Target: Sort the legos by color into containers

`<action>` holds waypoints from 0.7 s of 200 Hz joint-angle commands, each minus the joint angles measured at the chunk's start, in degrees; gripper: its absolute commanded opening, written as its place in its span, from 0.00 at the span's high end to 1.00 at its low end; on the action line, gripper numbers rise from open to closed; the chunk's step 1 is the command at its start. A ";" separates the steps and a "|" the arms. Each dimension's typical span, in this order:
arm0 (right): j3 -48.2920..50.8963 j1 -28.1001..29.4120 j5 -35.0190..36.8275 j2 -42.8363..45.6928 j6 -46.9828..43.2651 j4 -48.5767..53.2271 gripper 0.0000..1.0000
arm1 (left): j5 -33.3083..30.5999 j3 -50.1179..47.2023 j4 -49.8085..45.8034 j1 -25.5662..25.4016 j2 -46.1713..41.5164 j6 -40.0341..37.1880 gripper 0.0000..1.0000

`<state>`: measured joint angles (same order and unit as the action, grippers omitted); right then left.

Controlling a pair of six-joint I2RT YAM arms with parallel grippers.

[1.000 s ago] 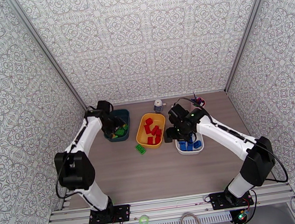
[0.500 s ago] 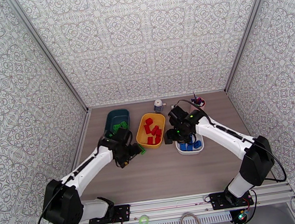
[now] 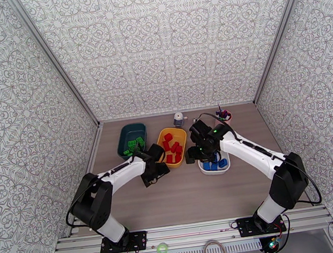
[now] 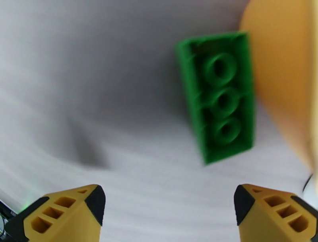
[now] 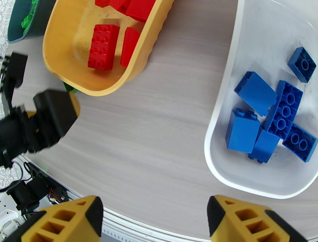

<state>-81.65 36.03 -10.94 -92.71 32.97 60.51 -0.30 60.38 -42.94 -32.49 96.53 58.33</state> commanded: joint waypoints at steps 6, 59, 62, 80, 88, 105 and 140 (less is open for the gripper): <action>-0.66 -0.43 1.36 2.17 -0.62 1.27 0.27 | -2.01 3.73 1.26 -0.22 2.71 -1.18 0.07; -1.75 -0.41 1.62 1.95 -0.32 1.80 0.27 | -2.12 5.06 -0.66 1.48 6.80 -1.37 0.10; -1.80 -0.42 1.61 1.94 -0.28 1.80 0.27 | -2.03 5.02 -0.66 1.65 6.95 -1.37 0.11; -2.14 -0.41 1.51 1.75 -0.10 1.89 0.27 | -1.45 4.62 -0.28 2.62 7.08 -1.42 0.18; -2.20 -0.44 1.45 1.64 -0.01 1.88 0.27 | -1.22 4.37 -0.17 3.17 6.96 -1.48 0.23; -2.55 -0.44 1.34 1.39 0.05 1.97 0.27 | -1.07 4.08 -0.30 4.06 6.65 -1.68 0.36; -3.26 -0.42 1.18 0.69 0.26 1.98 0.27 | 0.49 3.32 -0.21 6.02 6.52 -3.26 0.53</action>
<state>-82.63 36.03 -10.55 -91.85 33.01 61.56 -1.17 64.31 -42.81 -27.79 103.20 56.47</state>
